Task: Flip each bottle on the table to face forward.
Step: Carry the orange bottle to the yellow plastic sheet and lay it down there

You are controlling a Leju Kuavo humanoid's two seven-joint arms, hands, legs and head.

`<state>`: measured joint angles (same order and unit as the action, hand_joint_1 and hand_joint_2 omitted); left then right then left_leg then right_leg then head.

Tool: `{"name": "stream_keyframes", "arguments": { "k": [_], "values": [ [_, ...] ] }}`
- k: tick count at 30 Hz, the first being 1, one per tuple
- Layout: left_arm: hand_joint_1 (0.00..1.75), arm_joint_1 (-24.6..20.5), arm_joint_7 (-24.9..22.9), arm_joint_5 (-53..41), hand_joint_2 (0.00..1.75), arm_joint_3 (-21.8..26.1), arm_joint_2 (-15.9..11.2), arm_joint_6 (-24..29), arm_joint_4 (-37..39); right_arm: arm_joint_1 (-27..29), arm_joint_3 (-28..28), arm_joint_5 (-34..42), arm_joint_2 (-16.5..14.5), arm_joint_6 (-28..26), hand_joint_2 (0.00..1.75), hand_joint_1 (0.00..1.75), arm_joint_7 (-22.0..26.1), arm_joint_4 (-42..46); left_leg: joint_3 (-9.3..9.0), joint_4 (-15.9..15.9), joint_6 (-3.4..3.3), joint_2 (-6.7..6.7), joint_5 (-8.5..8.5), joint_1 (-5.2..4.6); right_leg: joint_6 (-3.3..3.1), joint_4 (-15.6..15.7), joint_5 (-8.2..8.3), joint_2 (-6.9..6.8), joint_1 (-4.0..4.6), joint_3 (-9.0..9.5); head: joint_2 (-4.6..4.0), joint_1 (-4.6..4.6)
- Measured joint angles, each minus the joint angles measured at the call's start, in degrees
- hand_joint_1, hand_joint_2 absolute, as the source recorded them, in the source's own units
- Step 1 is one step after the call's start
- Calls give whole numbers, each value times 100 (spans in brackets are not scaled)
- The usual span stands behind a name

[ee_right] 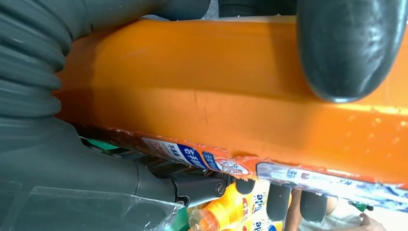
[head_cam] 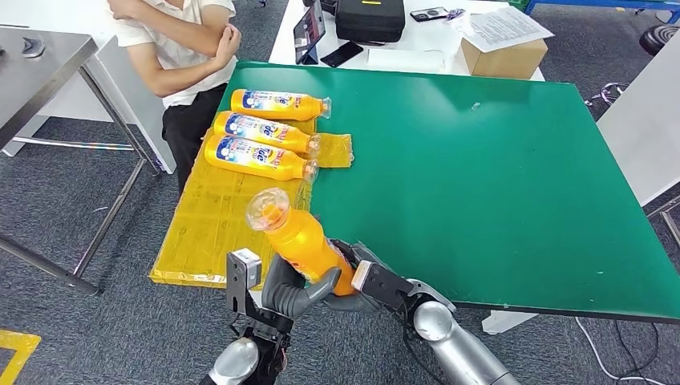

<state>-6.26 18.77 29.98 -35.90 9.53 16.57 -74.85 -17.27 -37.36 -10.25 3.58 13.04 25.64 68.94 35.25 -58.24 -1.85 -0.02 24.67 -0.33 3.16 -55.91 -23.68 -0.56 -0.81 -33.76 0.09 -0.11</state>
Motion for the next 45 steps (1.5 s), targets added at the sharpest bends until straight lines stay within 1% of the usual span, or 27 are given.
{"name": "stream_keyframes", "arguments": {
  "k": [1,2,4,5,6,8,10,15,18,21,23,25,27,28,30,33,35,37,39,41,43,45],
  "values": [
    [175,-3,-1,2,175,7,0,-8,5,-17,-17,-28,0,-8,175,170,0,-5,0,0,0,1,0,0,0,0,0,0,0,-1,0,0],
    [175,-6,-3,5,175,17,0,-20,9,-38,-37,-50,0,-19,175,135,-1,-11,0,0,0,1,0,0,0,0,0,0,0,-1,0,0],
    [175,-14,-7,10,175,46,0,-49,15,-85,-77,-82,0,-41,175,48,-5,-26,0,0,0,1,0,0,0,0,0,0,0,-1,0,0],
    [175,-18,-9,10,175,65,0,-65,16,-102,-99,-95,0,-65,175,9,-16,-32,0,0,0,1,-1,1,0,0,0,0,1,-1,0,0],
    [175,-20,-10,10,175,84,0,-79,16,-112,-121,-118,-1,-112,175,0,-30,-36,0,0,0,1,-1,1,0,0,0,0,1,-1,0,0],
    [175,-24,-9,9,175,112,1,-100,16,-115,-168,-222,-5,-303,175,0,-43,-38,0,0,0,1,-1,1,0,-1,0,0,1,-1,0,1],
    [175,-24,11,10,175,137,5,-106,13,-98,-221,-428,-29,-610,175,0,29,-29,0,0,1,1,-1,1,0,-1,0,0,0,-2,0,1],
    [175,66,138,1,175,222,44,30,-144,111,-319,-1239,-126,-1778,175,0,262,199,4,0,1,1,0,1,0,-1,0,0,0,-7,0,0],
    [174,176,174,-11,175,261,58,152,-331,312,-353,-1902,-157,-2775,175,0,377,393,9,0,1,0,1,1,-1,0,-1,0,0,-12,0,1],
    [171,251,131,21,175,269,55,253,-515,604,-342,-2457,-179,-4017,175,0,591,540,11,0,1,-3,1,1,-2,1,-3,-1,0,-12,0,1],
    [171,280,111,-87,175,321,48,586,-593,928,-248,-2821,-212,-4772,175,0,824,683,11,0,1,-4,3,1,-2,1,-3,-1,0,-13,0,5],
    [172,293,171,-464,175,425,10,1123,-593,1342,1,-3310,-308,-5181,175,0,1131,911,13,0,3,-3,5,1,-3,1,-3,-1,1,-18,0,4],
    [174,281,283,-967,175,498,-45,1504,-556,1721,343,-3728,-452,-5265,175,0,1339,1154,16,1,5,-5,5,3,-4,0,-4,-2,2,-22,0,-1],
    [172,271,331,-1176,175,514,-62,1612,-535,1864,493,-3854,-512,-5271,175,0,1385,1259,16,1,5,-6,4,4,-4,-1,-4,-2,2,-22,0,0],
    [165,248,372,-1660,175,531,-79,1798,-477,2079,742,-4025,-617,-5274,175,0,1411,1484,16,1,6,-6,3,5,-5,-2,-5,-3,2,-21,0,2],
    [151,185,250,-2832,175,563,-122,2096,-386,2309,1122,-4210,-779,-5277,175,0,1414,1876,16,1,5,-3,3,3,-5,-2,-4,-2,1,-20,0,2],
    [153,152,75,-3545,175,603,-162,2176,-352,2389,1336,-4274,-870,-5278,175,0,1414,2070,15,1,4,-3,3,2,-5,-2,-3,-2,0,-18,0,2],
    [161,140,-110,-4011,175,703,-195,2079,-337,2442,1513,-4270,-949,-5278,175,0,1414,2204,14,1,4,-3,2,2,-4,-2,-3,-2,0,-18,0,3],
    [161,137,-241,-4265,175,838,-216,1920,-335,2479,1649,-4177,-1012,-5278,175,0,1414,2289,13,1,4,-2,2,1,-4,-2,-2,-1,0,-18,0,2],
    [165,119,-342,-4561,175,935,-244,1847,-332,2499,1721,-4046,-1039,-5278,175,0,1414,2319,13,1,4,-3,2,2,-4,-2,-2,-1,1,-18,0,1],
    [171,40,-600,-5269,175,989,-290,1748,-284,2495,1750,-3878,-1046,-5278,175,0,1414,2321,13,1,4,-4,2,3,-4,-2,-3,-2,1,-18,0,1],
    [173,-137,-1014,-6203,175,1009,-351,1503,-128,2457,1751,-3700,-1045,-5278,175,0,1415,2306,13,1,6,-4,1,3,-5,-3,-2,-2,1,-18,0,1]
  ]
}}
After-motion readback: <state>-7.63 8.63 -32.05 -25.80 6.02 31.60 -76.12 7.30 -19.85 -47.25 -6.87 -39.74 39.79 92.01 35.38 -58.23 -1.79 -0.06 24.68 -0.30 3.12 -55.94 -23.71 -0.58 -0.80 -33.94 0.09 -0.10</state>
